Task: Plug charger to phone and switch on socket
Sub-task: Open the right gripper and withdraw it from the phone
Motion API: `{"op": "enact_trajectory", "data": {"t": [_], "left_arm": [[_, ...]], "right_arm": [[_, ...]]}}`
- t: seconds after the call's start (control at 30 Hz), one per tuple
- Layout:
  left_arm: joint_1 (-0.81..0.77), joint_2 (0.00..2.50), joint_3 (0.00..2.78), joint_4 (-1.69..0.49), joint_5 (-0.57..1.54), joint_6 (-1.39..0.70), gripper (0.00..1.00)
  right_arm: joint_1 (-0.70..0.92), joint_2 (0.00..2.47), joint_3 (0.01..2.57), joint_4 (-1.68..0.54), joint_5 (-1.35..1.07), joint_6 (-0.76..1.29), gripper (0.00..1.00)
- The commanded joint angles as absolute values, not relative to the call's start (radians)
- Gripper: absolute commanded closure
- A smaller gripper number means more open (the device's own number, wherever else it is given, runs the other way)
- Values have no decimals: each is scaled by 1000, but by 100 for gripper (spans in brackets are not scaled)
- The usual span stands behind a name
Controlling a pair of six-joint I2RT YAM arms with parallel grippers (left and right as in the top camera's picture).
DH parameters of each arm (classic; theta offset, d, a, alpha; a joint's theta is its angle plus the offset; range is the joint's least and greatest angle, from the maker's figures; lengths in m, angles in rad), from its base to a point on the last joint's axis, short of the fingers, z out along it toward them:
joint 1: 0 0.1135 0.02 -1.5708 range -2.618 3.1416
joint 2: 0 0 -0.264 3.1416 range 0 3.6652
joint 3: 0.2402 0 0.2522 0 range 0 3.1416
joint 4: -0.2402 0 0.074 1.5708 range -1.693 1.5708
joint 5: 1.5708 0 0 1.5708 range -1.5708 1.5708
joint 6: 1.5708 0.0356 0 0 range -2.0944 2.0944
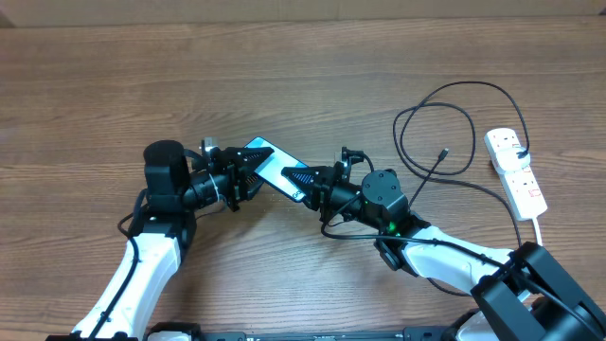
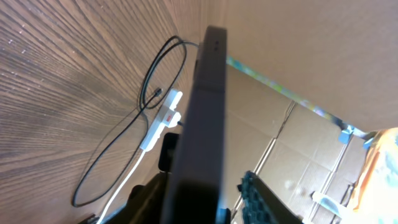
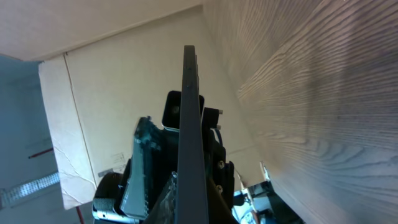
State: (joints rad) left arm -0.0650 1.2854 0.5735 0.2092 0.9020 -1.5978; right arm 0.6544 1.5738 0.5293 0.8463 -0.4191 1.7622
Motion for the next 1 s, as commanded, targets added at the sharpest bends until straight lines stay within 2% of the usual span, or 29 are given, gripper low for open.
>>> {"op": "enact_trajectory", "data": {"t": [0.0, 0.1, 0.53, 0.7, 0.8, 0.87, 0.97], "left_arm": [[-85, 1291, 568, 214, 887, -1601, 71], [-93, 1291, 568, 214, 887, -1601, 73], [-93, 1291, 566, 213, 879, -1593, 96], [-93, 1291, 566, 213, 879, -1593, 95], [-93, 1291, 566, 213, 862, -1587, 96], [-93, 1291, 566, 213, 820, -1557, 96], [-91, 1295, 566, 213, 777, -1533, 96]], "right_arm": [[663, 1563, 544, 866, -427, 1781, 96], [663, 1563, 544, 866, -427, 1784, 96], [663, 1563, 544, 866, -447, 1845, 96], [663, 1563, 544, 866, -450, 1845, 95], [663, 1563, 544, 855, -449, 1844, 71], [663, 1563, 544, 804, -447, 1837, 51], [662, 1563, 544, 701, -388, 1716, 30]]}}
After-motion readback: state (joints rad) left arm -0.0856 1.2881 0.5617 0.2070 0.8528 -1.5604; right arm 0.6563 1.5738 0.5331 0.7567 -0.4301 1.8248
